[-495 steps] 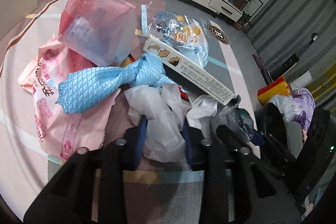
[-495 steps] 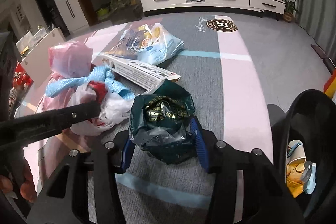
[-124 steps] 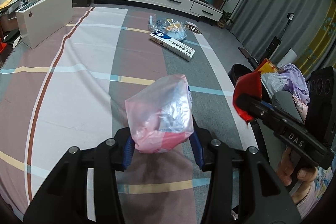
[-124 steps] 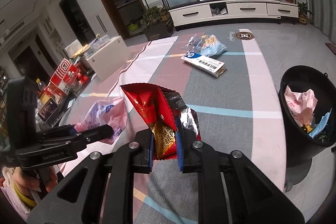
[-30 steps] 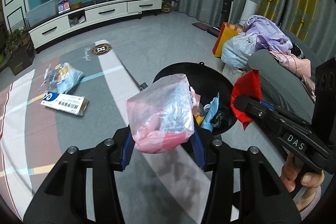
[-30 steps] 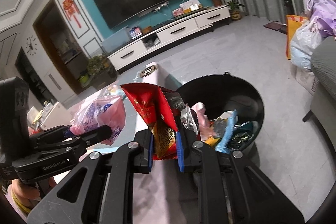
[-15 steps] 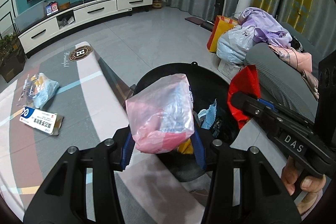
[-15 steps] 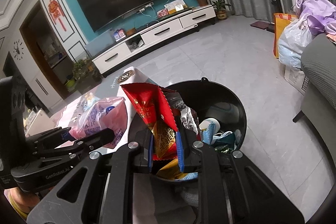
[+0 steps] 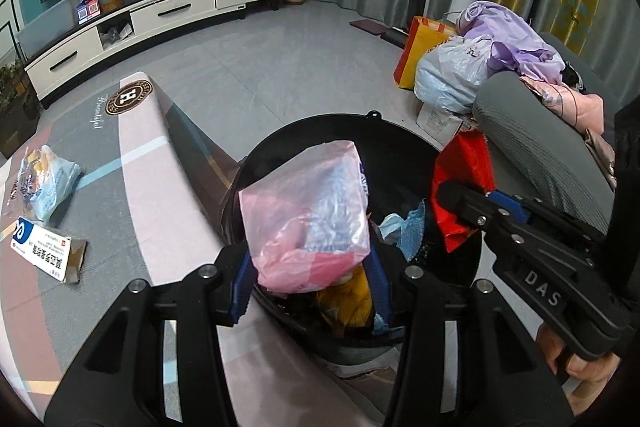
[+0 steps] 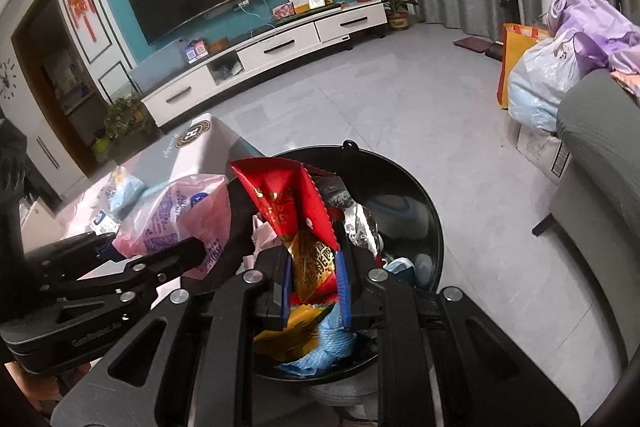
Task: Collect trash
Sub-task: 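Carry the clear bag and red chip bag over the black bin, then open both tools to drop the bags into the bin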
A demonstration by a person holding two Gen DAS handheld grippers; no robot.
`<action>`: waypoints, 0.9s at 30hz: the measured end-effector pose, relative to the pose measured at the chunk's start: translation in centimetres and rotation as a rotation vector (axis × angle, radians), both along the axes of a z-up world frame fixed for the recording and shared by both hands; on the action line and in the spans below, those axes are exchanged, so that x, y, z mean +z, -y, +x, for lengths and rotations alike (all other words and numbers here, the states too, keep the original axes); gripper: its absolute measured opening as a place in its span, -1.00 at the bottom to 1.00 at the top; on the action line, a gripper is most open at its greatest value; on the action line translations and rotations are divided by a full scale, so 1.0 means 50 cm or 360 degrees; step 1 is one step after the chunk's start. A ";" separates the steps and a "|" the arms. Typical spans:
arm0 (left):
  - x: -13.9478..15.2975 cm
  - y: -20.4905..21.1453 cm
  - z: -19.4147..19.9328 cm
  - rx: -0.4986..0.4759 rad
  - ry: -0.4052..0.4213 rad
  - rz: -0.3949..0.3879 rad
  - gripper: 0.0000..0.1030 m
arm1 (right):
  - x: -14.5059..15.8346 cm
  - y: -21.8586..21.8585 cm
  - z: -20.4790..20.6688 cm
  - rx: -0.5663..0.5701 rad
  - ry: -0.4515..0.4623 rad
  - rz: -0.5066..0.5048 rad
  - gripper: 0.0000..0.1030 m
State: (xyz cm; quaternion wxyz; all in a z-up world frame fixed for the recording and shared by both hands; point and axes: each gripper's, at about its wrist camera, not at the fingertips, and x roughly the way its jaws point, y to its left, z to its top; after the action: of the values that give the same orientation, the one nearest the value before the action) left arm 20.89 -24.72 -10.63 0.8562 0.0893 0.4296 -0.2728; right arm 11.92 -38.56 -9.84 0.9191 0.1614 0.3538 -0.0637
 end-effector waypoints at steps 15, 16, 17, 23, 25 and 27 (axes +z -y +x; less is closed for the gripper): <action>-0.048 0.014 0.039 0.0012 -0.0095 0.0044 -0.02 | -0.024 0.010 0.033 -0.0001 -0.0061 -0.0080 -0.59; -0.050 0.016 0.040 0.0013 -0.0098 0.0045 -0.02 | -0.026 0.011 0.035 -0.0003 -0.0069 -0.0083 -0.57; -0.052 0.017 0.042 0.0016 -0.0103 0.0047 -0.01 | -0.029 0.012 0.037 -0.0005 -0.0083 -0.0082 -0.56; -0.056 0.016 0.048 0.0038 -0.0114 0.0042 0.02 | -0.037 0.018 0.043 -0.0014 -0.0106 -0.0083 -0.52; -0.057 0.014 0.048 0.0043 -0.0126 0.0031 0.05 | -0.038 0.020 0.044 -0.0020 -0.0109 -0.0087 -0.46; -0.056 0.013 0.050 0.0043 -0.0128 0.0024 0.10 | -0.038 0.021 0.044 -0.0024 -0.0110 -0.0081 -0.38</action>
State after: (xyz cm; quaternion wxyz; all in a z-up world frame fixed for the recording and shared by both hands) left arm 23.37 -25.38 -13.44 0.8412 0.0788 0.4668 -0.2613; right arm 14.13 -39.63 -11.74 0.9096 0.1382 0.3824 -0.0852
